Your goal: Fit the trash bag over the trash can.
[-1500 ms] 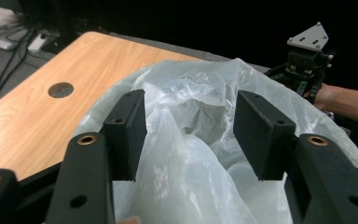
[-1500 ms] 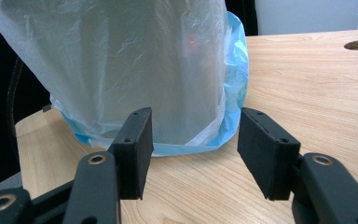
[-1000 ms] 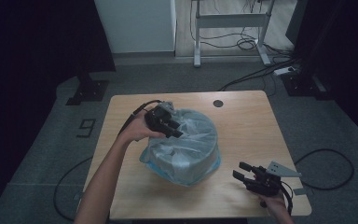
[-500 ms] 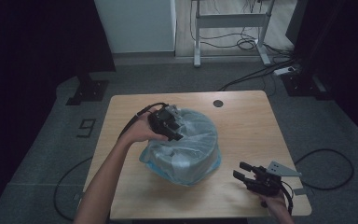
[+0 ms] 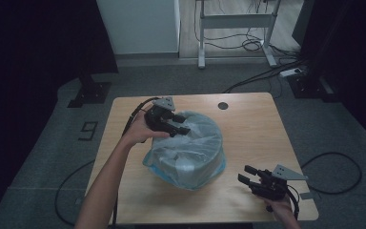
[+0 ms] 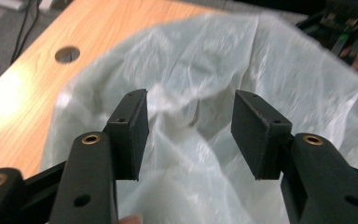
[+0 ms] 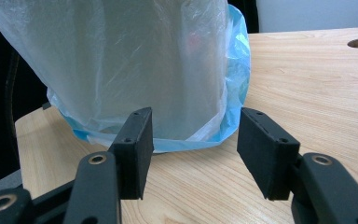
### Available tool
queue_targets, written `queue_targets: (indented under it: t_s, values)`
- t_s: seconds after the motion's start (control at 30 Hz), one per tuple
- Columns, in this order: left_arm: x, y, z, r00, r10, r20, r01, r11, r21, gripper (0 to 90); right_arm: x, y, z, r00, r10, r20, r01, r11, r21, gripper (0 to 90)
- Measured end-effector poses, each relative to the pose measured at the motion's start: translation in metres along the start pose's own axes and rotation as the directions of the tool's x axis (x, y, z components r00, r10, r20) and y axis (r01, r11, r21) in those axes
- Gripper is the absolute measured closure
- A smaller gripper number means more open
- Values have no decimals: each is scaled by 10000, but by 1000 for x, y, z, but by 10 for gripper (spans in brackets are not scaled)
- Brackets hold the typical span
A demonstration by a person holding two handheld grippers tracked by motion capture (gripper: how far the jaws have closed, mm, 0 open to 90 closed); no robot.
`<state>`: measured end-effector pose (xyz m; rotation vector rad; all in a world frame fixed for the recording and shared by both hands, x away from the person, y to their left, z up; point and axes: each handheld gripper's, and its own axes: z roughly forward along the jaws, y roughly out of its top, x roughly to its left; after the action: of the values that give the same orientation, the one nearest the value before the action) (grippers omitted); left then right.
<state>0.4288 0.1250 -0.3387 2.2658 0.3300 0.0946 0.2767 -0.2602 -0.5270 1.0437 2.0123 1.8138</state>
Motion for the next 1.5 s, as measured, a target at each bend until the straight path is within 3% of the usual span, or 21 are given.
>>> queue_targets:
  t_s: [0.13, 0.4, 0.53, 0.7, 1.0, 1.2, 1.33, 1.5]
  values:
    - [1, 6, 0, 9997, -115, 215, 126, 9987, -496, 453, -1, 0, 0, 10000, 17, 15, -17, 10000, -28, 450]
    - [-1, 20, 12, 9992, -7, 403, 30, 9984, -570, 451, -2, 0, -2, 10000, 19, 53, -19, 10000, -50, 450]
    - [-5, 27, 27, 9987, 243, 450, -237, 9996, -134, 451, -2, 0, -2, 10000, -8, 63, 8, 10000, -27, 450]
    - [-8, 33, 48, 9986, 403, 328, -428, 9961, 775, 458, -2, 0, -2, 9999, -29, 96, 29, 10000, 3, 449]
    - [-9, 30, 69, 9984, 469, 324, -524, 9787, 1984, 464, -3, 0, -5, 9998, -1, 177, 2, 10000, -62, 448]
    - [-11, 28, 77, 9978, 573, 335, -637, 9694, 2373, 456, -3, 0, -5, 9998, -55, 201, 56, 10000, -19, 447]
    - [-10, 26, 74, 9982, 535, 280, -584, 9730, 2235, 448, -2, 1, -5, 9994, -127, 315, 130, 9999, -100, 447]
    - [-10, 25, 59, 9987, 467, 183, -490, 9866, 1558, 434, -3, 0, -5, 9994, -107, 335, 110, 9999, -83, 447]
